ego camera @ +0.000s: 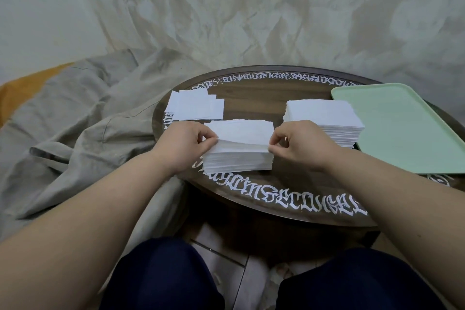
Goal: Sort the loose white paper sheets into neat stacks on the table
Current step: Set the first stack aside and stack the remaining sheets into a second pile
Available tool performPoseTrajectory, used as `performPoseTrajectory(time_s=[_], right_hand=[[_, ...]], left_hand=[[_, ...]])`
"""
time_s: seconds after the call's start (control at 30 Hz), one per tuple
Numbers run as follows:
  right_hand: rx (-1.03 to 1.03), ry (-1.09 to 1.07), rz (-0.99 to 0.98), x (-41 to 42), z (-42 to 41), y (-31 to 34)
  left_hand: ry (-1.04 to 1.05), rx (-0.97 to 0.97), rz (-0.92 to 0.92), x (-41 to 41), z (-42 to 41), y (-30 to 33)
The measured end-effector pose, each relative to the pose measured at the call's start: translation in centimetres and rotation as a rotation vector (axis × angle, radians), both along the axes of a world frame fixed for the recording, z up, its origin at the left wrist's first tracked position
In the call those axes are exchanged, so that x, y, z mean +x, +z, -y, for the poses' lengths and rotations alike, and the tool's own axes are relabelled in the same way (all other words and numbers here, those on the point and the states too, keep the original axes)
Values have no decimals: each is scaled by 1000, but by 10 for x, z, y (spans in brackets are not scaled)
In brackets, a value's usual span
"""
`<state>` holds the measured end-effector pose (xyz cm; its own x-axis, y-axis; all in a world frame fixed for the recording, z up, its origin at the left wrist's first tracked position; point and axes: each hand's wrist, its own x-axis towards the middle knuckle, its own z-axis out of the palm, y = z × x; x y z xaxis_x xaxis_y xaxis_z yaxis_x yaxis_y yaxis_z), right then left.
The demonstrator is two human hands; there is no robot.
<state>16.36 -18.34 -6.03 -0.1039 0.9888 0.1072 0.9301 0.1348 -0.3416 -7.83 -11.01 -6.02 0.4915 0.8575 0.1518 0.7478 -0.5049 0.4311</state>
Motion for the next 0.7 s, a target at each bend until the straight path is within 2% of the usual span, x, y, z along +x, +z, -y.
performPoseTrajectory(time_s=[0.17, 0.3, 0.37, 0.47, 0.7], right_hand=[[39, -15, 6, 1, -6, 2], [268, -37, 33, -1, -11, 3], [321, 33, 65, -3, -8, -1], [231, 129, 137, -4, -1, -13], [255, 149, 142, -4, 1, -15]], left_hand=[[60, -5, 147, 2, -7, 4], [101, 82, 253, 2, -11, 5], [91, 83, 218, -3, -10, -1], [13, 96, 111, -12, -2, -15], [-41, 158, 60, -16, 4, -26]])
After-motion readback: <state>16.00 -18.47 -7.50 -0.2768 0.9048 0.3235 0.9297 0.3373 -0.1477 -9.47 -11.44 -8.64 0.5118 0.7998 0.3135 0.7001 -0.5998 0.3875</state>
